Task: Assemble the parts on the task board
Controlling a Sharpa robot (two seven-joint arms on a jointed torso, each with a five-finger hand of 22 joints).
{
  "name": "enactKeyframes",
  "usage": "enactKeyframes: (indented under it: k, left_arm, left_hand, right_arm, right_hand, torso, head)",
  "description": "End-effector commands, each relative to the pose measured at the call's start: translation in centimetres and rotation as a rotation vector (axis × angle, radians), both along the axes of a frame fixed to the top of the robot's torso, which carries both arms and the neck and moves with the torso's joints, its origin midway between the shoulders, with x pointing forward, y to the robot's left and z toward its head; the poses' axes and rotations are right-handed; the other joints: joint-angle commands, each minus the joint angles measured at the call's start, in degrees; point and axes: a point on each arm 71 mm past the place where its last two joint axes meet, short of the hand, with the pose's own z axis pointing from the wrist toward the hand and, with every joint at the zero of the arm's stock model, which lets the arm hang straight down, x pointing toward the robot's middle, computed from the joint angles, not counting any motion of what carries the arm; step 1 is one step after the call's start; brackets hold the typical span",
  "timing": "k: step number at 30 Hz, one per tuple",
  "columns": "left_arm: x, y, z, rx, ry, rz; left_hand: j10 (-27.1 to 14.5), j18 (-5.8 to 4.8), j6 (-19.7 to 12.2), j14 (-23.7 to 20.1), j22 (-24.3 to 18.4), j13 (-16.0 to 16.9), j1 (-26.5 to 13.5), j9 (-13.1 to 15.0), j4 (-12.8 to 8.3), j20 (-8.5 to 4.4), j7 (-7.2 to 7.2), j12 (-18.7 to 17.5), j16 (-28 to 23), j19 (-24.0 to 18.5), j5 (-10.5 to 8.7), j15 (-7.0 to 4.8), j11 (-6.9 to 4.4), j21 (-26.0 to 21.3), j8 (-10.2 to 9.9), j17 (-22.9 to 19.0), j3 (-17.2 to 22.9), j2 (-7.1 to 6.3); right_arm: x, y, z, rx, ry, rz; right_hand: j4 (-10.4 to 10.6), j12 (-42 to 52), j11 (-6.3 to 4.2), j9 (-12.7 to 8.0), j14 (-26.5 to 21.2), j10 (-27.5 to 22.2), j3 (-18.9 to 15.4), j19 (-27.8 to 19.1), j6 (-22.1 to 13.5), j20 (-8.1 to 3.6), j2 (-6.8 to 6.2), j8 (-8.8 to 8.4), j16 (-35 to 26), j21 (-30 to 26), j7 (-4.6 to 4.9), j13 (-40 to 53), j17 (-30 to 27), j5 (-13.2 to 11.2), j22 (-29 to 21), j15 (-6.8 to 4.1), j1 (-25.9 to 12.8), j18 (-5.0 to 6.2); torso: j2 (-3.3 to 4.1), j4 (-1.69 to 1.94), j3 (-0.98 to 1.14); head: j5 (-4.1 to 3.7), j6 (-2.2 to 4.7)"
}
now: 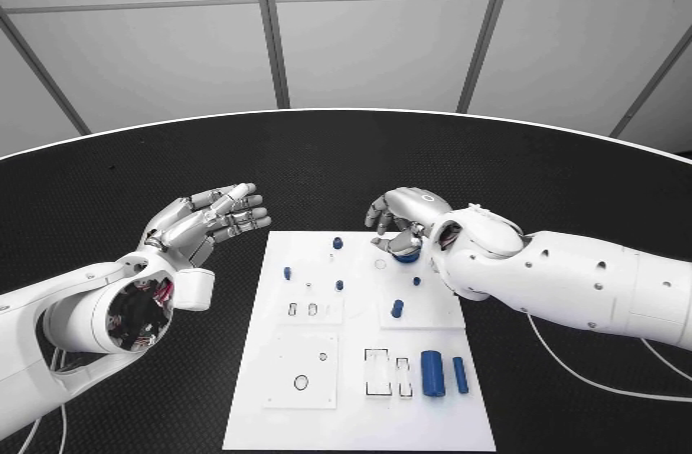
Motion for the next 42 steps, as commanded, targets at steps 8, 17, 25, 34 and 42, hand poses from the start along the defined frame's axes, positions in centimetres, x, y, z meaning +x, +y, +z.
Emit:
enactKeyframes:
  k: [8, 17, 25, 34, 42]
  left_arm:
    - [0.2, -0.2, -0.1, -0.002, 0.001, -0.007]
    - [0.3, -0.3, -0.1, -0.002, 0.002, -0.011]
    - [0.3, -0.2, -0.1, -0.002, 0.002, -0.01]
    - [0.2, -0.3, -0.1, -0.003, 0.002, -0.012]
    - [0.2, -0.2, -0.1, -0.003, 0.002, -0.01]
  left_hand:
    - [-0.2, 0.59, -0.1, -0.4, 0.1, 0.0, -0.1, -0.1, 0.0, 0.0, 2.87, -0.3, -0.1, 0.2, -0.33, 0.06, 0.29, 0.3, -0.2, 0.1, 0.4, -0.55]
    - [-0.2, 0.59, -0.1, -0.4, 0.1, 0.0, -0.1, -0.1, 0.0, 0.0, 2.87, -0.3, -0.1, 0.2, -0.33, 0.06, 0.29, 0.3, -0.2, 0.1, 0.4, -0.55]
    - [-0.2, 0.59, -0.1, -0.4, 0.1, 0.0, -0.1, -0.1, 0.0, 0.0, 2.87, -0.3, -0.1, 0.2, -0.33, 0.06, 0.29, 0.3, -0.2, 0.1, 0.4, -0.55]
    - [-0.1, 0.59, -0.1, -0.3, 0.1, 0.0, -0.1, -0.1, -0.1, 0.0, 2.82, -0.3, -0.1, 0.2, -0.35, 0.04, 0.26, 0.4, -0.2, 0.2, 0.5, -0.6]
    - [-0.1, 0.59, -0.1, -0.3, 0.1, 0.0, -0.1, -0.1, -0.1, 0.0, 2.82, -0.3, -0.1, 0.2, -0.35, 0.04, 0.26, 0.4, -0.2, 0.2, 0.5, -0.6]
  right_arm:
    - [-0.3, -6.6, -0.5, 0.051, 0.128, -0.145]
    - [0.3, -7.0, -0.9, 0.038, 0.16, -0.166]
    - [0.6, -6.3, -1.1, 0.033, 0.172, -0.157]
    - [0.9, -5.5, -1.4, 0.022, 0.192, -0.148]
    - [1.2, -5.2, -1.6, 0.014, 0.203, -0.149]
  right_hand:
    - [7.8, 28.1, -0.21, 2.5, 3.0, -4.6, -22.0, 3.7, -5.1, -0.68, 3.58, 2.12, 4.9, 2.8, 0.49, 31.7, 6.1, 5.1, 11.8, -0.28, 5.6, -0.57]
    - [11.2, 52.9, 0.03, 3.2, 3.7, 1.1, -25.7, 6.0, -6.7, -0.33, 4.37, 4.3, 7.4, 5.4, 0.84, 53.7, 9.0, 5.6, 15.1, -0.24, 8.9, -1.55]
    - [11.2, 62.8, 0.49, 3.1, 4.5, 4.8, -27.1, 6.0, -7.9, 0.11, 5.01, 4.84, 10.1, 5.4, 1.27, 62.0, 13.8, 5.8, 15.1, 0.22, 9.3, -1.55]
    - [11.2, 65.2, 0.6, 3.0, 4.5, 5.8, -27.2, 6.0, -8.1, 0.21, 5.18, 5.0, 10.4, 5.4, 1.37, 63.9, 14.2, 5.9, 15.1, 0.33, 9.5, -1.55]
    - [11.1, 66.6, 0.69, 2.9, 4.6, 6.3, -27.1, 6.0, -8.1, 0.31, 5.47, 5.18, 10.5, 5.4, 1.44, 65.1, 14.5, 6.1, 15.1, 0.42, 9.8, -1.55]
  torso:
    - [-0.24, -0.75, 0.76]
    - [-0.16, -0.64, 0.67]
    - [-0.13, -0.59, 0.6]
    - [-0.15, -0.56, 0.57]
    - [-0.17, -0.57, 0.62]
  head:
    - [-0.62, 0.21]
    - [-0.75, 0.11]
    - [-0.7, -0.2]
    - [-0.52, -0.64]
    - [-0.46, -0.97]
